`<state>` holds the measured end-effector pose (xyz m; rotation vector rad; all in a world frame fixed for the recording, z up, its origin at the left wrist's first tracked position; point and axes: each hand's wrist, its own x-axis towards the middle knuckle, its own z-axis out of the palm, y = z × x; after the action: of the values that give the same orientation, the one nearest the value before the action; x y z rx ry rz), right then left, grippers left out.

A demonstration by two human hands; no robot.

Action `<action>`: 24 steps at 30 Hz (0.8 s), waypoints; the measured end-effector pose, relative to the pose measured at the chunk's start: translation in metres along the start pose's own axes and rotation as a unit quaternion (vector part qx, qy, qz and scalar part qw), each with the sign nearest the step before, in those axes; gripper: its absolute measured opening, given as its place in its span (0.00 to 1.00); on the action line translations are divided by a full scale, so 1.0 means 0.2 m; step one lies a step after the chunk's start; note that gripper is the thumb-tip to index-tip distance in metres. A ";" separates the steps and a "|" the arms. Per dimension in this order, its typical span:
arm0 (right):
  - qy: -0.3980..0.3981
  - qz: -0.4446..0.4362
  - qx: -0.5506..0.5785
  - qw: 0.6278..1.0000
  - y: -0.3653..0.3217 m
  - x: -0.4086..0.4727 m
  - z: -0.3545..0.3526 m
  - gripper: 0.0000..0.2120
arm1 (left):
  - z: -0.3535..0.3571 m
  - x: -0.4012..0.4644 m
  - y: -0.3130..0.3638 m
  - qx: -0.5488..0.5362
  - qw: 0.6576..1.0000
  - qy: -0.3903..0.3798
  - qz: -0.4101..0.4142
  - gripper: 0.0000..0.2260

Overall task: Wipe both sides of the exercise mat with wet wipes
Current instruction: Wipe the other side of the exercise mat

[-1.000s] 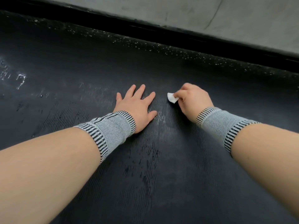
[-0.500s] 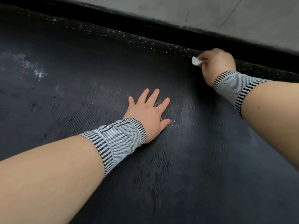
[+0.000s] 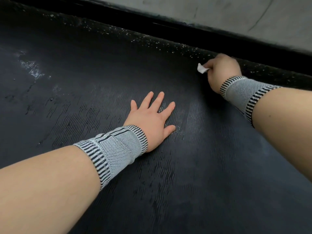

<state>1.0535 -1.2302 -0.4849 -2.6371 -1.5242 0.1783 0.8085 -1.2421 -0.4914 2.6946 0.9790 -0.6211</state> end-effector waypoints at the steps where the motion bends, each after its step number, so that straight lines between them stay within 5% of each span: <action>1: 0.016 -0.020 0.015 1.000 0.01 -0.06 0.01 0.15 | 0.00 0.00 0.00 -0.002 1.000 0.000 0.000 0.31; 7: -0.010 -0.164 0.051 0.985 0.01 -0.35 -0.01 0.11 | -0.01 0.00 0.01 -0.008 1.000 0.004 0.000 0.31; 13: 0.074 -0.002 0.088 0.993 -0.07 -0.02 -0.15 0.14 | -0.01 0.00 0.01 -0.007 1.000 0.004 -0.002 0.31; 18: -0.062 0.004 0.002 0.998 -0.14 0.13 -0.06 0.18 | -0.01 0.00 0.01 -0.003 1.000 0.000 -0.002 0.31; 24: -0.018 -0.017 0.013 1.000 -0.12 0.08 0.00 0.17 | -0.01 0.01 0.00 0.000 1.000 -0.006 0.003 0.31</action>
<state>1.0398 -1.2048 -0.4820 -2.6009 -1.5651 0.2438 0.8102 -1.2404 -0.4903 2.6886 0.9688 -0.6357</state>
